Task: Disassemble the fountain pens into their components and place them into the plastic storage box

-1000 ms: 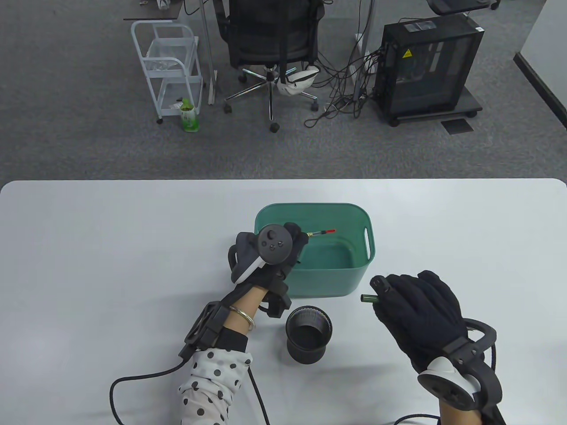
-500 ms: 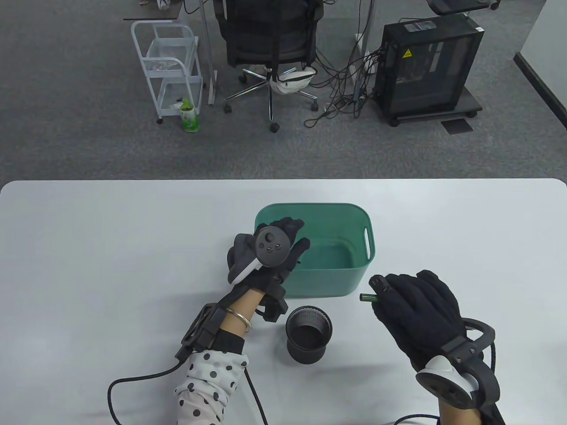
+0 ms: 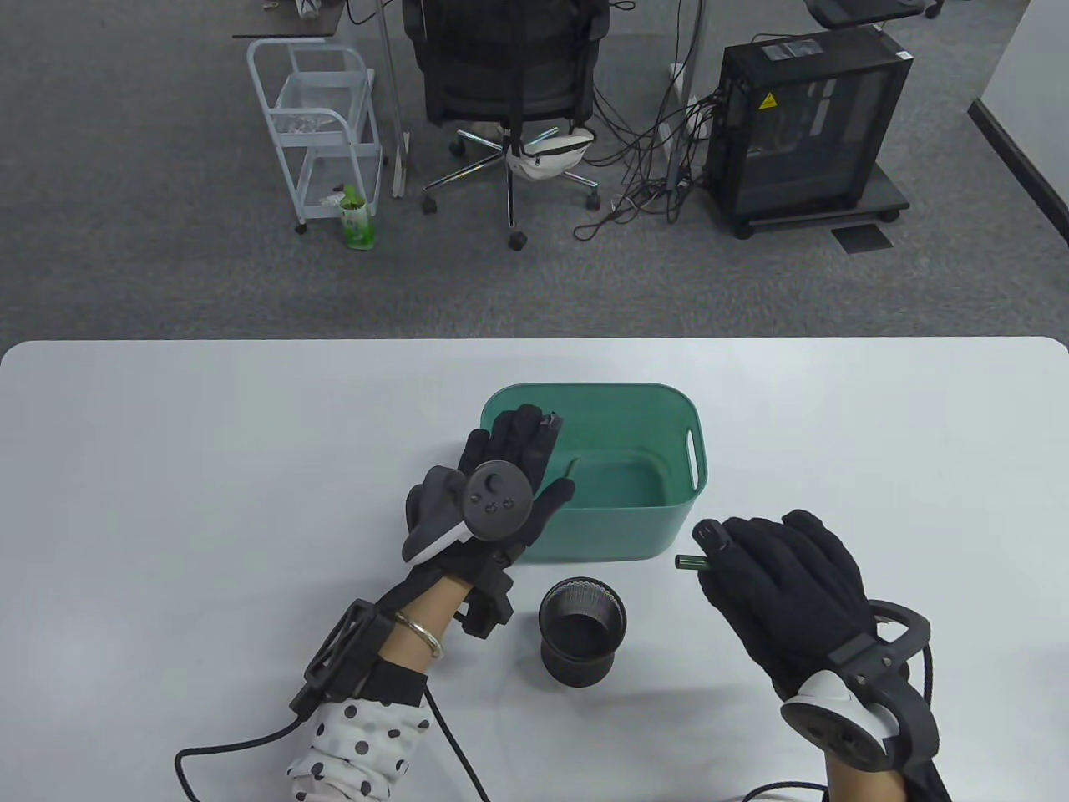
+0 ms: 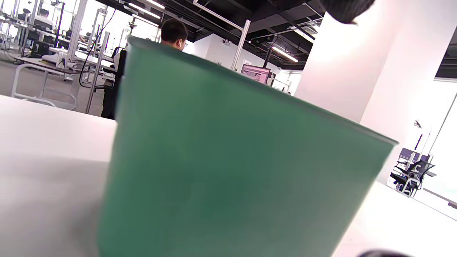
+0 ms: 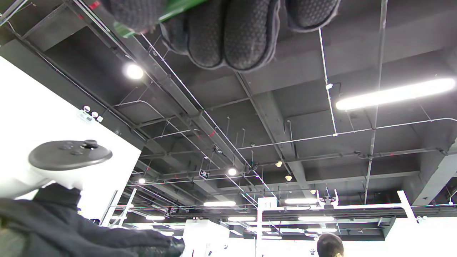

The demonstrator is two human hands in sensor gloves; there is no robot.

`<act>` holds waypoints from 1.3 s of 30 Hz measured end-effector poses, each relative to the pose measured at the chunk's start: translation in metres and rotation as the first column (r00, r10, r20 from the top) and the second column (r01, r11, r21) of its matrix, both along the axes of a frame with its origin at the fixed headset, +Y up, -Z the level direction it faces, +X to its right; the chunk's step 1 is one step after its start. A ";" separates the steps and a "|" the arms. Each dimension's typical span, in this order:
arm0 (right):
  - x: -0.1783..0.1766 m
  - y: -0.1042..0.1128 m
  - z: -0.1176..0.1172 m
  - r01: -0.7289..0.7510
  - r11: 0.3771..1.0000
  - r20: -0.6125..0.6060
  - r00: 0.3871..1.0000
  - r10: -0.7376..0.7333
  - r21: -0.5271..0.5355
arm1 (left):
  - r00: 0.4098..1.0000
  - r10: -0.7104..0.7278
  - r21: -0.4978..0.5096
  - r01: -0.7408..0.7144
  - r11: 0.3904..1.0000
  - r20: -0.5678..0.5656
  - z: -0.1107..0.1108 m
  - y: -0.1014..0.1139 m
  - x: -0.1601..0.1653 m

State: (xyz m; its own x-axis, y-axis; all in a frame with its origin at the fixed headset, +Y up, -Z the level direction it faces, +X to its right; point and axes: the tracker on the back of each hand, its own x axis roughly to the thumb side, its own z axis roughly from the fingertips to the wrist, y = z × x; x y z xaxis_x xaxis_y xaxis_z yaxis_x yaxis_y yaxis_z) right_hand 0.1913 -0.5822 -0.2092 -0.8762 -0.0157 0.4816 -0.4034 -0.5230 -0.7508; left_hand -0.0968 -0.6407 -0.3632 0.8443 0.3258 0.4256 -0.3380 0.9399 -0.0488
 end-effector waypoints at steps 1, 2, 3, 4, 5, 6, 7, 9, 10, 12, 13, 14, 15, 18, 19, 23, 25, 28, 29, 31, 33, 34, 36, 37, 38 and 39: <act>0.000 0.000 0.000 0.000 1.000 0.000 1.000 0.000 0.000 | 1.000 -0.006 0.012 0.006 1.000 0.003 0.004 0.001 -0.002; 0.000 0.000 0.000 -0.001 1.000 -0.001 1.000 0.001 0.000 | 1.000 -0.015 0.022 0.015 1.000 0.005 0.009 0.001 -0.005; 0.000 0.000 0.000 -0.001 1.000 -0.001 1.000 0.001 -0.001 | 1.000 -0.020 0.029 0.020 0.999 0.008 0.012 0.002 -0.006; 0.000 0.000 0.000 -0.001 1.000 -0.001 1.000 0.001 -0.001 | 0.999 -0.030 0.040 0.029 0.999 0.012 0.017 0.002 -0.008; 0.000 0.000 0.000 -0.001 1.000 -0.001 1.000 0.001 -0.001 | 0.999 -0.038 0.043 0.037 0.998 0.013 0.020 0.002 -0.010; -0.001 0.000 0.000 -0.001 1.000 -0.002 1.000 0.001 -0.001 | 0.999 -0.049 0.050 0.048 0.998 0.016 0.025 0.002 -0.012; -0.001 0.000 0.000 -0.001 1.000 -0.003 1.000 0.001 -0.001 | 0.998 -0.055 0.057 0.054 0.997 0.018 0.028 0.002 -0.014; -0.001 0.000 0.000 -0.002 1.000 -0.005 1.000 0.002 -0.002 | 0.997 -0.071 0.065 0.070 0.995 0.022 0.036 0.001 -0.018; -0.001 0.000 0.000 -0.003 1.000 -0.006 1.000 0.003 -0.003 | 0.997 -0.078 0.073 0.077 0.994 0.023 0.041 0.000 -0.020; -0.002 0.000 0.000 -0.005 1.000 -0.007 1.000 0.005 -0.003 | 0.995 -0.093 0.093 0.091 0.992 0.023 0.049 -0.002 -0.024; -0.002 0.000 0.001 -0.005 1.000 -0.008 1.000 0.005 -0.003 | 0.995 -0.102 0.107 0.099 0.989 0.022 0.055 -0.003 -0.026; -0.002 0.000 0.001 -0.004 1.000 -0.009 1.000 0.004 -0.003 | 0.994 -0.108 0.114 0.105 0.988 0.023 0.058 -0.004 -0.027; -0.002 0.000 0.001 -0.003 1.000 -0.010 1.000 0.003 -0.003 | 0.992 -0.121 0.120 0.118 0.986 0.022 0.062 -0.006 -0.028; -0.002 0.000 0.001 -0.002 1.000 -0.011 1.000 0.002 -0.003 | 0.990 -0.142 0.121 0.138 0.983 0.025 0.075 -0.010 -0.033; -0.002 0.000 0.001 -0.002 1.000 -0.011 1.000 0.002 -0.004 | 0.990 -0.142 0.121 0.137 0.983 0.027 0.078 -0.011 -0.034; -0.002 0.000 0.001 0.001 1.000 -0.015 1.000 -0.001 -0.004 | 0.990 -0.141 0.114 0.138 0.984 0.019 0.091 -0.019 -0.040; -0.002 0.000 0.002 0.000 1.000 -0.016 1.000 0.000 -0.005 | 0.991 -0.134 0.123 0.132 0.984 0.009 0.097 -0.023 -0.043; -0.003 -0.001 0.001 -0.004 1.000 -0.019 1.000 0.004 -0.009 | 0.992 -0.126 0.107 0.125 0.986 -0.006 0.105 -0.031 -0.048; -0.003 -0.001 0.001 -0.006 1.000 -0.020 1.000 0.006 -0.011 | 0.993 -0.121 0.105 0.121 0.987 -0.009 0.108 -0.034 -0.050; -0.004 -0.001 0.001 -0.010 1.000 -0.020 1.000 0.010 -0.014 | 0.993 -0.115 0.112 0.116 0.987 -0.017 0.113 -0.039 -0.052; -0.005 -0.002 0.000 -0.015 1.000 -0.020 1.000 0.014 -0.018 | 0.992 -0.122 0.118 0.124 0.985 -0.026 0.118 -0.045 -0.054; -0.005 -0.002 0.000 -0.016 1.000 -0.020 1.000 0.016 -0.018 | 0.992 -0.125 0.119 0.127 0.985 -0.029 0.120 -0.047 -0.054; -0.006 -0.002 0.000 -0.018 1.000 -0.019 1.000 0.018 -0.020 | 0.991 -0.125 0.121 0.129 0.984 -0.037 0.125 -0.054 -0.055; -0.006 -0.002 0.000 -0.018 1.000 -0.019 1.000 0.017 -0.020 | 0.991 -0.125 0.118 0.128 0.985 -0.038 0.126 -0.056 -0.056; -0.006 -0.002 0.000 -0.017 1.000 -0.019 1.000 0.016 -0.020 | 0.991 -0.127 0.116 0.130 0.985 -0.038 0.128 -0.059 -0.056; -0.006 -0.002 0.000 -0.016 1.000 -0.018 1.000 0.015 -0.020 | 0.990 -0.135 0.112 0.139 0.984 -0.038 0.128 -0.062 -0.057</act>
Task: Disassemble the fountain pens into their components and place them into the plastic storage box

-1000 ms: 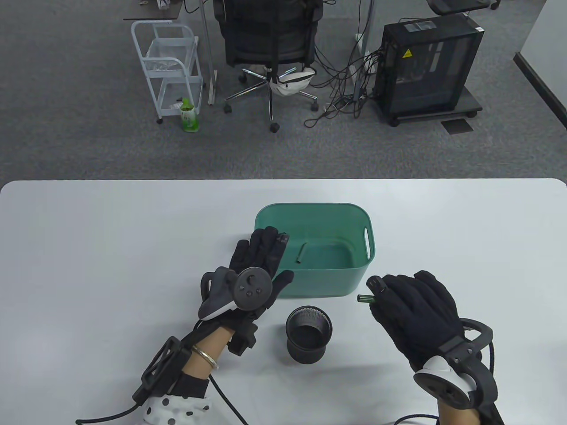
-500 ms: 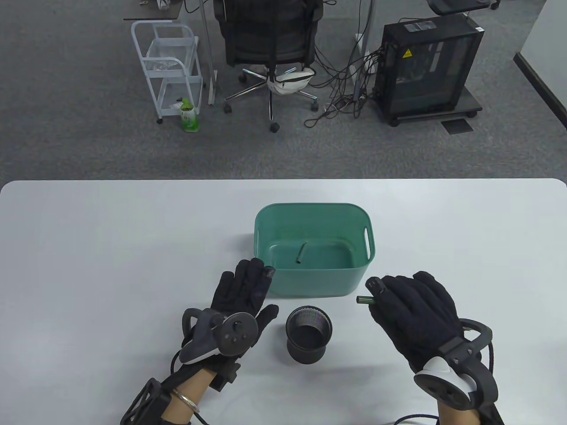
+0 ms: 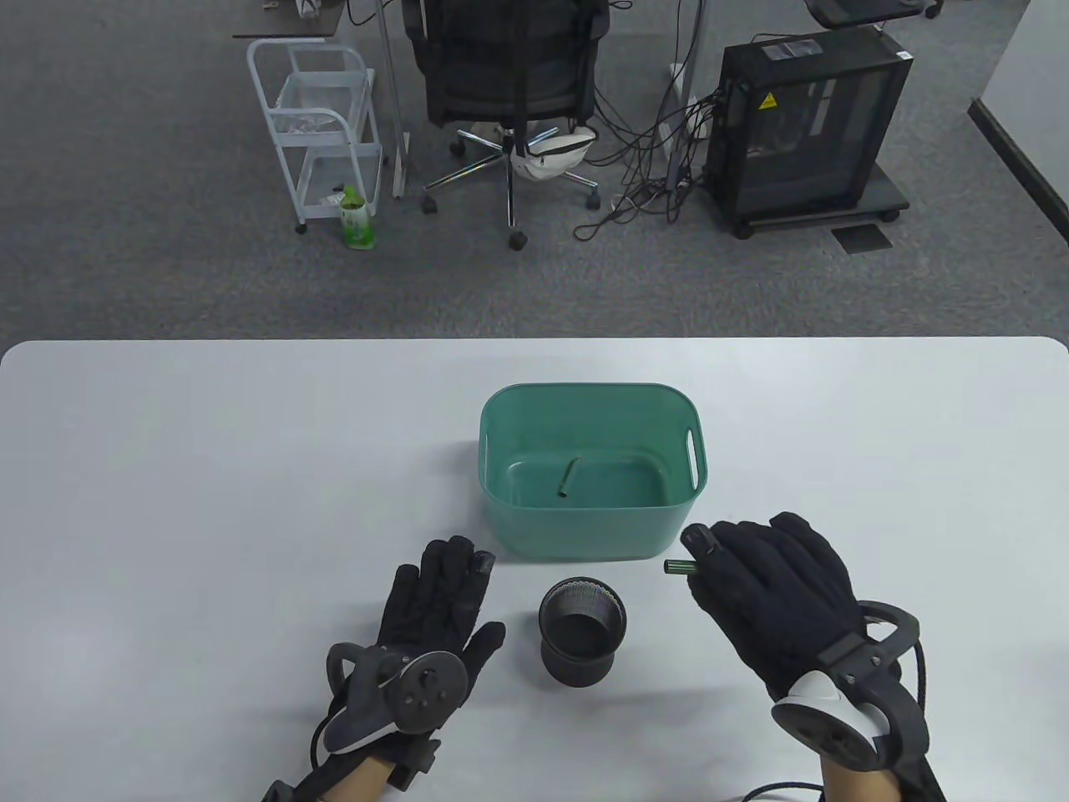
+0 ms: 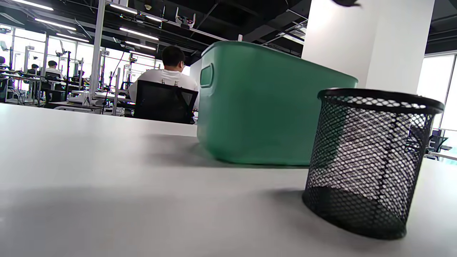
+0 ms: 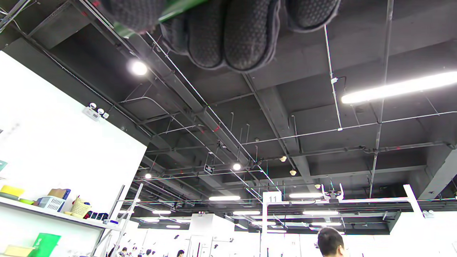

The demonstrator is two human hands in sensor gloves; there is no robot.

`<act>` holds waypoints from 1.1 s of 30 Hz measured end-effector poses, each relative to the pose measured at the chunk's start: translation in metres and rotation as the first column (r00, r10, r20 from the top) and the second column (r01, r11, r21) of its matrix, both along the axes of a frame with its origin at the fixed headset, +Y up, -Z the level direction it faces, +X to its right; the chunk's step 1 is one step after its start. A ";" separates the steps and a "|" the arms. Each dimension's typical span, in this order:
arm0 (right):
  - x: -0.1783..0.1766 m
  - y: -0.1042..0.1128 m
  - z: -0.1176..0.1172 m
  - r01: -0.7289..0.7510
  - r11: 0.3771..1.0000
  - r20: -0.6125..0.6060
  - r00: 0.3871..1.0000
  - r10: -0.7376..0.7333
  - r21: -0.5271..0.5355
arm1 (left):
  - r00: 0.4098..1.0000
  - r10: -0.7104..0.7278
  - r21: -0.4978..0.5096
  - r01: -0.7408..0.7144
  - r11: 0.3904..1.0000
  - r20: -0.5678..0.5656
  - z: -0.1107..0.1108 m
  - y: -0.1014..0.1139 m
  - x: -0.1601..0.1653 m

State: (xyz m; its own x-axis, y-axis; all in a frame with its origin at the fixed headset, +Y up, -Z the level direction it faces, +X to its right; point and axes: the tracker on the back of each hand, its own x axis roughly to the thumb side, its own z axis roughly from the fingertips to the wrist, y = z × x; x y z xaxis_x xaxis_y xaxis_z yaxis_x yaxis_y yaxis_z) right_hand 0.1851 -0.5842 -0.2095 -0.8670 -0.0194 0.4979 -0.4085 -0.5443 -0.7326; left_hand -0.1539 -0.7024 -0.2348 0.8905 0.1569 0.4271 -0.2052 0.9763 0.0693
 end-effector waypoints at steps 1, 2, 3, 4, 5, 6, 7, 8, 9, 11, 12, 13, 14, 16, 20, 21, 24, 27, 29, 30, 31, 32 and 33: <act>0.000 0.000 0.000 -0.001 1.000 0.002 1.000 0.001 -0.002 | 1.000 -0.008 -0.003 0.008 1.000 -0.004 0.001 -0.003 -0.001; -0.001 0.000 -0.001 -0.004 1.000 0.004 1.000 0.004 -0.003 | 1.000 -0.014 -0.005 0.014 1.000 -0.005 0.001 -0.005 -0.002; -0.001 -0.001 -0.001 -0.011 1.000 0.007 1.000 0.011 -0.004 | 1.000 -0.023 -0.016 0.023 1.000 -0.005 0.002 -0.008 -0.003; -0.003 -0.002 -0.001 -0.016 1.000 0.007 1.000 0.016 -0.005 | 1.000 -0.028 -0.026 0.027 0.999 -0.009 0.003 -0.010 -0.004; -0.004 -0.002 -0.002 -0.020 1.000 0.005 1.000 0.020 -0.009 | 1.000 -0.029 -0.033 0.029 0.999 -0.011 0.004 -0.012 -0.005; -0.005 -0.003 -0.002 -0.025 1.000 0.003 1.000 0.025 -0.012 | 1.000 -0.027 -0.038 0.026 0.999 -0.010 0.004 -0.012 -0.005; -0.007 -0.004 -0.002 -0.032 0.999 0.003 0.999 0.032 -0.014 | 1.000 -0.024 -0.038 0.024 0.999 -0.012 0.003 -0.012 -0.006; -0.009 -0.005 -0.003 -0.041 0.999 0.002 0.999 0.041 -0.016 | 1.000 -0.015 -0.037 0.015 0.999 -0.014 0.003 -0.012 -0.007; -0.010 -0.005 -0.003 -0.045 0.999 -0.001 0.999 0.045 -0.019 | 1.000 -0.010 -0.037 0.009 0.999 -0.013 0.003 -0.012 -0.008; -0.012 -0.007 -0.004 -0.052 0.998 -0.007 0.999 0.052 -0.025 | 1.000 -0.006 -0.038 0.006 0.999 -0.012 0.003 -0.012 -0.008; -0.013 -0.008 -0.004 -0.057 0.998 -0.010 0.998 0.056 -0.029 | 1.000 -0.010 -0.046 0.010 0.999 -0.010 0.003 -0.013 -0.008; -0.014 -0.008 -0.005 -0.060 0.998 -0.012 0.998 0.060 -0.031 | 1.000 -0.015 -0.053 0.015 0.998 -0.005 0.003 -0.014 -0.007; -0.015 -0.009 -0.005 -0.066 0.997 -0.014 0.998 0.065 -0.034 | 1.000 -0.018 -0.059 0.018 0.998 -0.001 0.003 -0.015 -0.006; -0.017 -0.010 -0.005 -0.074 0.997 -0.017 0.997 0.073 -0.037 | 1.000 -0.024 -0.068 0.024 0.997 0.007 0.002 -0.017 -0.005; -0.020 -0.011 -0.006 -0.079 0.996 -0.031 0.996 0.078 -0.045 | 0.999 -0.030 -0.065 0.031 0.997 0.015 0.003 -0.018 -0.003; -0.021 -0.012 -0.006 -0.083 0.995 -0.032 0.996 0.082 -0.049 | 0.999 -0.031 -0.065 0.032 0.997 0.018 0.003 -0.018 -0.003; -0.022 -0.014 -0.008 -0.095 0.994 -0.027 0.995 0.094 -0.056 | 0.999 -0.038 -0.066 0.039 0.997 0.027 0.003 -0.019 -0.002; -0.023 -0.015 -0.009 -0.099 0.993 -0.031 0.995 0.097 -0.062 | 0.998 -0.045 -0.066 0.048 0.997 0.036 0.004 -0.019 0.000; -0.023 -0.015 -0.009 -0.102 0.993 -0.032 0.995 0.100 -0.063 | 0.998 -0.046 -0.063 0.049 0.997 0.041 0.005 -0.019 0.001; -0.023 -0.015 -0.009 -0.103 0.993 -0.030 0.994 0.102 -0.063 | 0.998 -0.046 -0.063 0.048 0.997 0.046 0.005 -0.019 0.001; -0.023 -0.015 -0.010 -0.106 0.992 -0.025 0.994 0.104 -0.064 | 0.998 -0.045 -0.063 0.048 0.997 0.050 0.005 -0.019 0.002; -0.023 -0.015 -0.010 -0.107 0.992 -0.022 0.994 0.106 -0.065 | 0.998 -0.047 -0.063 0.050 0.997 0.052 0.005 -0.020 0.002; -0.023 -0.016 -0.010 -0.108 0.992 -0.018 0.994 0.107 -0.067 | 0.997 -0.051 -0.063 0.054 0.997 0.054 0.005 -0.020 0.003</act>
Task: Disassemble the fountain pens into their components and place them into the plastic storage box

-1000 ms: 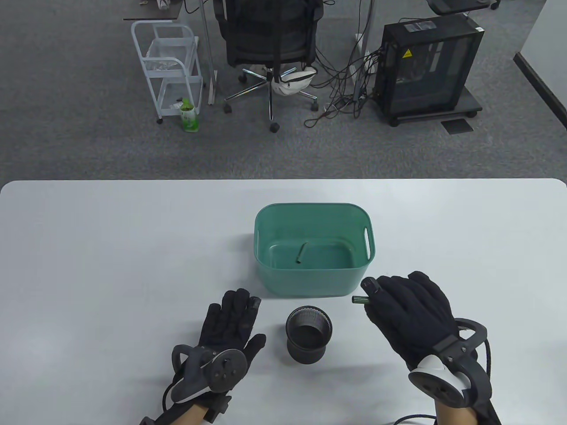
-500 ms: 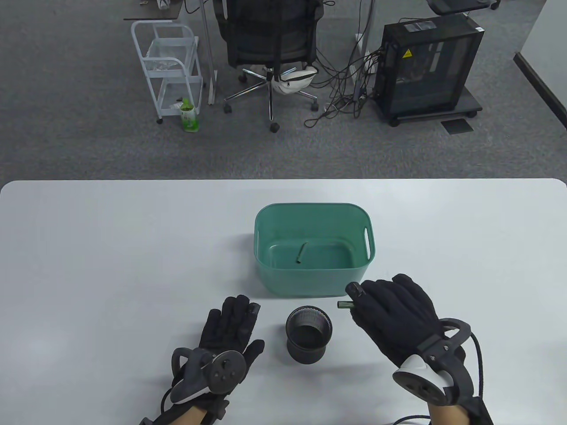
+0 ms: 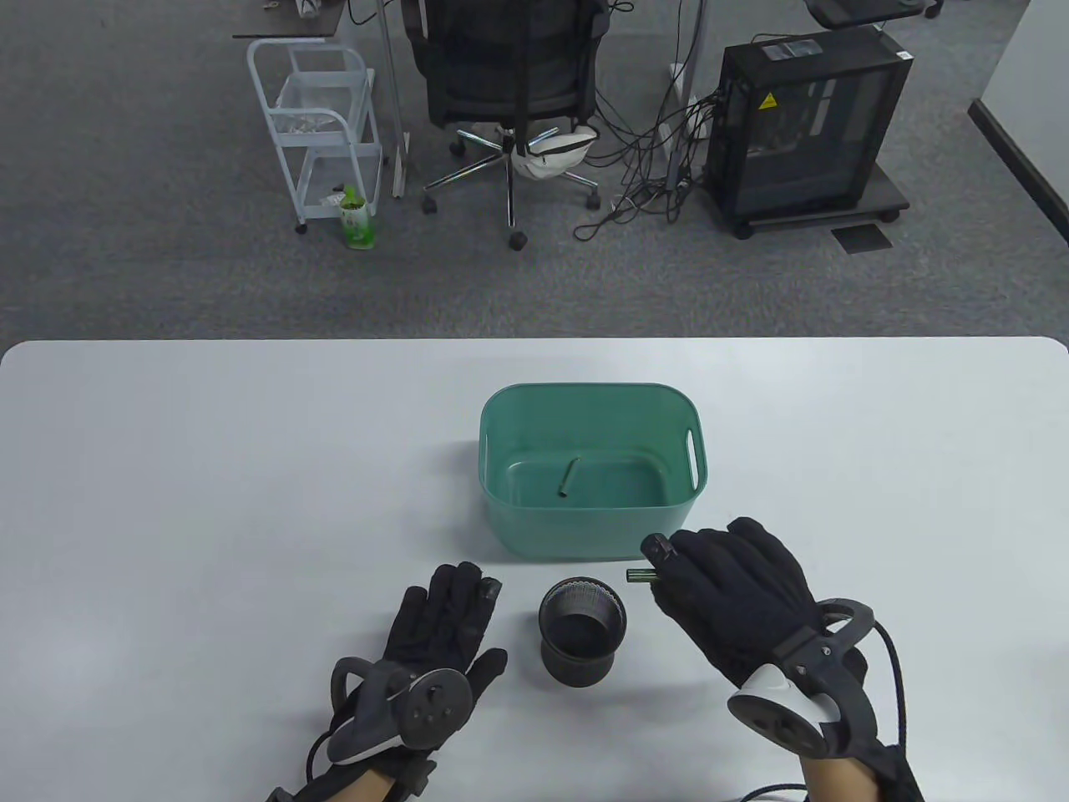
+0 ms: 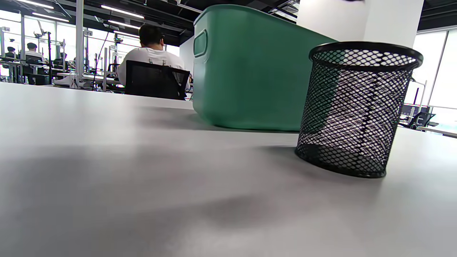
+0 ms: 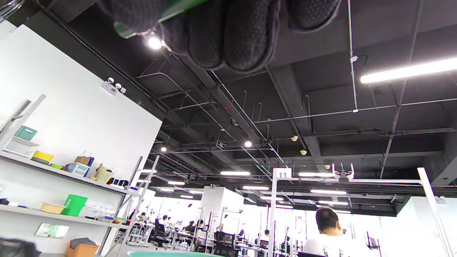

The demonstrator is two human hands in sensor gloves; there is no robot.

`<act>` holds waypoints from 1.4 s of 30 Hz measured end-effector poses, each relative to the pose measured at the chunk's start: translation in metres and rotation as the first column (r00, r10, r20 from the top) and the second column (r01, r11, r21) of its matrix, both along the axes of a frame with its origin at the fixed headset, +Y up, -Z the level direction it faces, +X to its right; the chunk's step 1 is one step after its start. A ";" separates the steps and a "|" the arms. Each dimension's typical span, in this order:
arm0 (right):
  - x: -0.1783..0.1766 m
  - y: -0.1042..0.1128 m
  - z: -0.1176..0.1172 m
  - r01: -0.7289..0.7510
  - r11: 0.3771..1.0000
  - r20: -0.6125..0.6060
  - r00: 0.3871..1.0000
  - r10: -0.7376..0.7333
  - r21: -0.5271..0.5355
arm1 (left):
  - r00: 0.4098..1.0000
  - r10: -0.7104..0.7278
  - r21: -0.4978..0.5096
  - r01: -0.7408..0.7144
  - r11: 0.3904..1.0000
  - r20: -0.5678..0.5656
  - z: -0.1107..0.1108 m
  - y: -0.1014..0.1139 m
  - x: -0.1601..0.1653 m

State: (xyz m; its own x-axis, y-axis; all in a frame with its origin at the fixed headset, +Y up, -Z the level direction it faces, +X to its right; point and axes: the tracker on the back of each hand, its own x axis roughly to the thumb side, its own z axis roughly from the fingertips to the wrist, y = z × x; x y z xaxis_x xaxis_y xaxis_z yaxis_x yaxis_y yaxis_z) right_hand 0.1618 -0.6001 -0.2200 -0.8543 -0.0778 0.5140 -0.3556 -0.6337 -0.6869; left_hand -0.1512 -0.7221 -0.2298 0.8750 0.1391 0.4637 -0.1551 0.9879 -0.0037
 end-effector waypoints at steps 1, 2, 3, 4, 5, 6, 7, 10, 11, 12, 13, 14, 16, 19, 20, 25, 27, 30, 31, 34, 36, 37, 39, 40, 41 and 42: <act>0.000 0.000 -0.001 0.000 1.000 0.006 1.000 0.000 -0.002 | 1.000 -0.004 -0.001 0.004 1.000 0.001 0.000 0.000 0.001; 0.000 -0.001 -0.002 0.002 1.000 0.015 1.000 -0.002 -0.004 | 1.000 -0.004 -0.001 0.004 1.000 0.002 0.000 0.000 0.001; 0.001 -0.002 -0.004 0.004 1.000 0.022 1.000 -0.004 -0.008 | 1.000 -0.002 -0.004 0.002 1.000 0.004 0.000 0.000 0.001; 0.001 -0.003 -0.006 0.007 1.000 0.035 0.999 -0.006 -0.018 | 1.000 -0.001 -0.007 0.001 1.000 0.006 0.000 0.000 0.001; 0.002 -0.004 -0.009 0.011 0.999 0.043 0.999 -0.010 -0.032 | 1.000 -0.001 -0.008 0.001 1.000 0.007 0.000 -0.001 0.001; 0.002 -0.007 -0.013 0.015 0.998 0.051 0.999 -0.012 -0.054 | 1.000 0.000 -0.008 0.000 1.000 0.009 0.000 -0.001 0.001; 0.002 -0.008 -0.016 0.019 0.997 0.056 0.998 -0.015 -0.069 | 1.000 0.000 -0.008 0.000 1.000 0.012 0.001 -0.001 0.002; 0.002 -0.014 -0.028 0.025 0.993 0.072 0.997 -0.016 -0.119 | 1.000 0.005 -0.004 -0.005 1.000 0.019 0.001 0.000 0.002; 0.001 -0.016 -0.035 0.031 0.989 0.082 0.996 -0.019 -0.146 | 1.000 0.007 -0.004 -0.006 1.000 0.021 0.001 -0.001 0.002; 0.001 -0.016 -0.039 0.035 0.987 0.085 0.996 -0.022 -0.160 | 1.000 0.007 -0.004 -0.007 1.000 0.021 0.001 -0.001 0.002; -0.001 -0.016 -0.046 0.040 0.984 0.090 0.996 -0.024 -0.176 | 1.000 0.008 -0.005 -0.007 1.000 0.023 0.001 -0.001 0.002; -0.002 -0.016 -0.052 0.042 0.981 0.094 0.995 -0.024 -0.191 | 1.000 0.007 -0.005 -0.006 1.000 0.024 0.001 -0.001 0.002; -0.005 -0.016 -0.064 0.039 0.974 0.112 0.994 -0.015 -0.223 | 1.000 0.005 -0.004 -0.005 1.000 0.026 0.001 -0.001 0.002; -0.007 -0.015 -0.083 0.029 0.964 0.135 0.991 0.007 -0.266 | 0.999 0.012 -0.003 -0.012 1.000 0.031 0.002 -0.001 0.002; -0.009 -0.014 -0.090 0.028 0.958 0.142 0.990 0.013 -0.284 | 0.999 0.017 -0.003 -0.017 1.000 0.035 0.002 -0.001 0.002; -0.012 -0.014 -0.120 0.043 0.925 0.168 0.986 0.023 -0.377 | 0.998 0.035 0.004 -0.036 0.999 0.044 0.002 -0.001 0.001; -0.015 -0.016 -0.130 0.046 0.910 0.178 0.984 0.031 -0.413 | 0.999 0.035 0.004 -0.035 0.999 0.042 0.002 -0.001 0.000; -0.018 -0.019 -0.141 0.040 0.891 0.190 0.980 0.052 -0.452 | 0.999 0.035 0.003 -0.035 0.999 0.039 0.002 -0.001 0.000; -0.018 -0.020 -0.144 0.045 0.885 0.195 0.979 0.053 -0.463 | 0.999 0.034 0.002 -0.035 0.999 0.037 0.002 -0.001 0.000; -0.021 -0.023 -0.153 0.061 0.865 0.205 0.977 0.049 -0.498 | 0.999 0.035 -0.001 -0.035 0.999 0.036 0.002 -0.001 -0.001; -0.022 -0.024 -0.156 0.065 0.859 0.213 0.976 0.052 -0.507 | 0.999 0.033 -0.002 -0.032 0.999 0.035 0.002 -0.001 -0.001; -0.023 -0.025 -0.159 0.066 0.857 0.221 0.974 0.056 -0.512 | 0.999 0.033 -0.003 -0.033 0.999 0.035 0.002 -0.001 -0.001; -0.025 -0.027 -0.164 0.066 0.849 0.228 0.971 0.066 -0.524 | 0.999 0.034 -0.004 -0.034 0.999 0.034 0.002 -0.001 -0.001; -0.025 -0.028 -0.165 0.066 0.846 0.230 0.971 0.068 -0.529 | 0.999 0.034 -0.004 -0.034 0.999 0.034 0.002 -0.001 -0.001; -0.026 -0.030 -0.167 0.067 0.838 0.230 0.971 0.071 -0.541 | 0.999 0.036 -0.004 -0.036 0.999 0.033 0.002 -0.001 -0.002; -0.026 -0.032 -0.168 0.066 0.834 0.228 0.971 0.073 -0.548 | 0.999 0.037 -0.004 -0.036 0.999 0.032 0.002 -0.001 -0.002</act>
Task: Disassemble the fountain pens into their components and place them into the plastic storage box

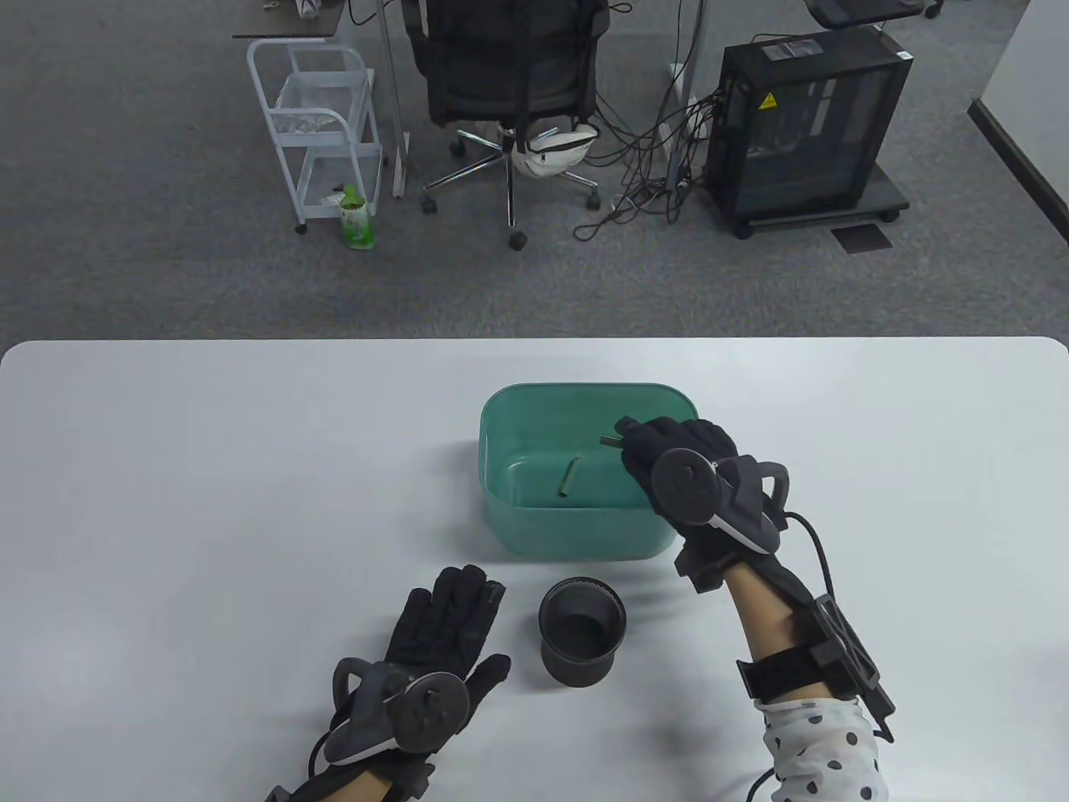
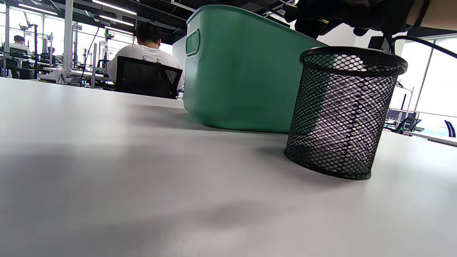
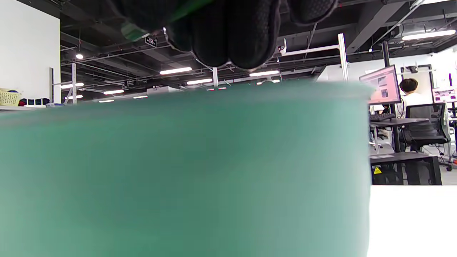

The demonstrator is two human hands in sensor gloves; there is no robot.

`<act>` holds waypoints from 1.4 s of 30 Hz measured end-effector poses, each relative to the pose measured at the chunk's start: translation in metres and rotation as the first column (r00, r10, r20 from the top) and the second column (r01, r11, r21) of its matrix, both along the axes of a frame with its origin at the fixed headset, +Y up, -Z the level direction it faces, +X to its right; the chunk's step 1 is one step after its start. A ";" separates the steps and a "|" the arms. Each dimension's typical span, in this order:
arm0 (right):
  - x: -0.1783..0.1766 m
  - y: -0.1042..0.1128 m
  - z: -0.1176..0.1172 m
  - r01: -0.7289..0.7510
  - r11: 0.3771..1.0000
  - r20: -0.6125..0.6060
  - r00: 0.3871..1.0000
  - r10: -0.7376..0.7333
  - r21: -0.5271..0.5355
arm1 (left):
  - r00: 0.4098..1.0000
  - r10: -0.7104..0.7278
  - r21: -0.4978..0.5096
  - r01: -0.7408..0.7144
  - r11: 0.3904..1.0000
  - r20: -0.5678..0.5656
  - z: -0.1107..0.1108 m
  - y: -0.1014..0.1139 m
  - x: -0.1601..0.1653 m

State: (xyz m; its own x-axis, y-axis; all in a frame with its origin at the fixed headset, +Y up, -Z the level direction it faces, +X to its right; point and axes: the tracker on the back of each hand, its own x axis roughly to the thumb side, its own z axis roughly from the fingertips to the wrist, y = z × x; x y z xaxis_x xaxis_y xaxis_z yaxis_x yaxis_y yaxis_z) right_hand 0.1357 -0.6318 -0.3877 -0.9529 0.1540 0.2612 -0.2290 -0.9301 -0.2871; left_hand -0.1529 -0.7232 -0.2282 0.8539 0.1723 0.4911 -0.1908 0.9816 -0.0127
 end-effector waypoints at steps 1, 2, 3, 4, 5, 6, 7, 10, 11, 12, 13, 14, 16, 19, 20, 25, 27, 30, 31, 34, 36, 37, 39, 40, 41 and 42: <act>-0.001 -0.002 -0.001 -0.003 1.000 -0.001 1.000 0.003 -0.007 | 1.000 0.001 0.001 -0.001 1.000 -0.001 0.000 0.000 0.000; -0.001 -0.003 -0.002 -0.007 1.000 -0.001 1.000 0.007 -0.009 | 1.000 0.002 0.001 -0.002 1.000 -0.001 0.000 0.000 0.000; -0.002 -0.004 -0.002 -0.012 1.000 0.001 1.000 0.012 -0.008 | 1.000 0.002 -0.001 -0.002 1.000 -0.002 0.000 0.000 0.000; -0.002 -0.006 -0.003 -0.014 1.000 0.000 1.000 0.014 -0.011 | 1.000 0.001 -0.002 -0.001 1.000 -0.002 0.000 0.000 0.000; -0.002 -0.007 -0.004 -0.017 1.000 0.001 1.000 0.017 -0.015 | 1.000 0.001 -0.004 -0.001 1.000 -0.002 0.000 0.000 0.000; -0.002 -0.008 -0.005 -0.025 1.000 0.004 1.000 0.025 -0.020 | 1.000 0.001 -0.005 -0.001 1.000 -0.002 0.000 0.000 0.000; -0.002 -0.009 -0.005 -0.029 0.999 0.006 1.000 0.030 -0.020 | 1.000 0.000 -0.005 0.000 1.000 -0.002 0.000 0.000 0.000; -0.001 -0.010 -0.006 -0.030 0.999 0.004 1.000 0.030 -0.022 | 1.000 0.001 -0.006 -0.001 1.000 -0.001 -0.001 0.000 0.000; -0.001 -0.010 -0.005 -0.032 0.999 0.001 0.999 0.032 -0.020 | 1.000 0.000 -0.006 0.000 1.000 -0.002 -0.001 0.000 -0.001; -0.001 -0.010 -0.005 -0.033 0.999 0.001 0.999 0.033 -0.019 | 1.000 0.000 -0.007 0.000 1.000 -0.002 -0.001 0.000 -0.001; -0.001 -0.010 -0.005 -0.037 0.999 -0.002 0.999 0.037 -0.018 | 1.000 -0.001 -0.009 0.000 1.000 -0.002 -0.001 0.000 -0.001; -0.001 -0.011 -0.004 -0.039 0.999 -0.005 0.999 0.039 -0.016 | 1.000 -0.001 -0.010 0.001 1.000 -0.002 -0.001 0.000 -0.001; -0.001 -0.011 -0.003 -0.044 0.999 -0.013 0.999 0.044 -0.010 | 1.000 -0.003 -0.011 0.003 1.000 -0.002 -0.001 -0.001 0.000; 0.000 -0.011 -0.001 -0.058 0.998 -0.022 0.998 0.058 -0.001 | 1.000 -0.005 -0.014 0.005 1.000 0.001 -0.001 -0.001 0.000; 0.000 -0.011 0.000 -0.064 0.998 -0.025 0.998 0.064 0.000 | 1.000 -0.005 -0.014 0.005 1.000 0.002 -0.001 -0.001 0.000; 0.001 -0.010 0.006 -0.087 0.996 -0.045 0.995 0.087 0.006 | 1.000 -0.005 -0.014 0.005 1.000 0.003 -0.001 -0.001 0.000; 0.001 -0.010 0.009 -0.091 0.996 -0.053 0.994 0.091 0.009 | 1.000 -0.005 -0.013 0.005 1.000 0.003 -0.001 -0.001 0.000; 0.002 -0.008 0.016 -0.077 0.997 -0.083 0.993 0.078 0.010 | 1.000 -0.005 -0.012 0.005 1.000 0.003 -0.001 -0.001 0.000; 0.003 -0.008 0.018 -0.076 0.997 -0.090 0.993 0.076 0.010 | 1.000 -0.005 -0.012 0.005 1.000 0.003 -0.001 -0.001 0.000; 0.004 -0.008 0.027 -0.080 0.997 -0.103 0.991 0.081 0.010 | 1.000 -0.006 -0.012 0.006 1.000 0.003 -0.001 -0.001 0.000; 0.006 -0.009 0.033 -0.087 0.996 -0.109 0.990 0.088 0.013 | 1.000 -0.007 -0.011 0.007 1.000 0.003 -0.001 -0.001 0.001; 0.006 -0.009 0.036 -0.088 0.996 -0.110 0.990 0.089 0.013 | 1.000 -0.007 -0.010 0.007 1.000 0.004 -0.001 -0.001 0.001; 0.008 -0.010 0.042 -0.088 0.996 -0.111 0.990 0.089 0.016 | 1.000 -0.007 -0.008 0.007 1.000 0.004 -0.001 -0.001 0.001; 0.010 -0.011 0.047 -0.086 0.996 -0.113 0.990 0.088 0.018 | 1.000 -0.007 -0.007 0.007 1.000 0.005 -0.001 0.000 0.001; 0.011 -0.012 0.050 -0.086 0.996 -0.114 0.990 0.087 0.019 | 1.000 -0.007 -0.006 0.007 1.000 0.006 -0.001 -0.001 0.001; 0.013 -0.012 0.053 -0.087 0.996 -0.114 0.989 0.089 0.021 | 1.000 -0.007 -0.006 0.007 1.000 0.007 -0.001 0.000 0.001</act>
